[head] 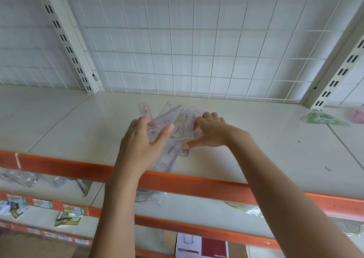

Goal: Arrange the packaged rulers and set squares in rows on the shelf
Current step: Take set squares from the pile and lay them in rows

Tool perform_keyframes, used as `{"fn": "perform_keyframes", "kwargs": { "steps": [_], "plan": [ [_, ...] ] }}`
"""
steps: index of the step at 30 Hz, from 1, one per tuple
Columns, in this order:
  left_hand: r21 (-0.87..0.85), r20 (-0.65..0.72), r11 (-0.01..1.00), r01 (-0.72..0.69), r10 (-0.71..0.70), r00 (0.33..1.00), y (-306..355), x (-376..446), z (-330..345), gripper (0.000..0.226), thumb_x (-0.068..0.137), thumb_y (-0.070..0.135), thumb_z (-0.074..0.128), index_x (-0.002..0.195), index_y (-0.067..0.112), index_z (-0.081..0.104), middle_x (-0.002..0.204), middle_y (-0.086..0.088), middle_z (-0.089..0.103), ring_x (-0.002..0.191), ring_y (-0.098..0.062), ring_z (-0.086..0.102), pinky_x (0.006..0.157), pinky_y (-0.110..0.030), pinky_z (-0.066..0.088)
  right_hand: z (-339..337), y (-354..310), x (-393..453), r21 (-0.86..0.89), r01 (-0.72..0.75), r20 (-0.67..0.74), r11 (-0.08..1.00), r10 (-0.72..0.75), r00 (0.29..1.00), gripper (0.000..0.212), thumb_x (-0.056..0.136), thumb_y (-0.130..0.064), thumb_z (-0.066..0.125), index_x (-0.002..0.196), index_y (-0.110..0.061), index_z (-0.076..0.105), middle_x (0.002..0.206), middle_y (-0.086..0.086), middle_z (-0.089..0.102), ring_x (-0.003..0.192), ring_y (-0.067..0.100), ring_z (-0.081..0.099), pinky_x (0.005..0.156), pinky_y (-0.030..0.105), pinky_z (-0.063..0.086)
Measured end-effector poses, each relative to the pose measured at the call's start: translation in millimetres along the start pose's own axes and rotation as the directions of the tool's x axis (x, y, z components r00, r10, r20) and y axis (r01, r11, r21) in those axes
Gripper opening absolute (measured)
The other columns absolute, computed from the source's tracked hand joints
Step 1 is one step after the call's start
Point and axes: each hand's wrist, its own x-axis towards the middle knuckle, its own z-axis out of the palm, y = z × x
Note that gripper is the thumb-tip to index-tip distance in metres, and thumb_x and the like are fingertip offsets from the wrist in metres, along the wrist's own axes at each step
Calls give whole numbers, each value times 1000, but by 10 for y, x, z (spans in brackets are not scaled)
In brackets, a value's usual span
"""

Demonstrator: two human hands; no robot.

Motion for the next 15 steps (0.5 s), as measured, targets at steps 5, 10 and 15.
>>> {"fn": "perform_keyframes", "kwargs": {
  "steps": [5,10,15],
  "plan": [
    [16,27,1000,-19,19,999,56,2,64,52,74,45,72,110,16,50,109,5,45,95,-10,46,77,-24,34,-30,36,-81,26,39,-101,999,-36,994,37,83,-51,61,83,-18,45,94,2,57,89,23,47,76,34,35],
    [11,-36,995,-102,102,994,213,28,170,55,74,45,71,121,23,54,120,1,43,106,-18,55,81,-27,41,-111,207,-428,540,39,-175,841,67,982,22,94,-31,52,80,-18,40,80,5,67,61,22,66,58,30,50],
    [-60,9,987,-147,148,989,583,25,358,60,76,45,70,131,33,49,113,3,46,105,-15,53,81,-21,34,-209,550,-887,757,102,-235,645,123,964,10,100,-28,40,106,-24,47,79,3,62,54,19,58,55,29,47]
  ]
}}
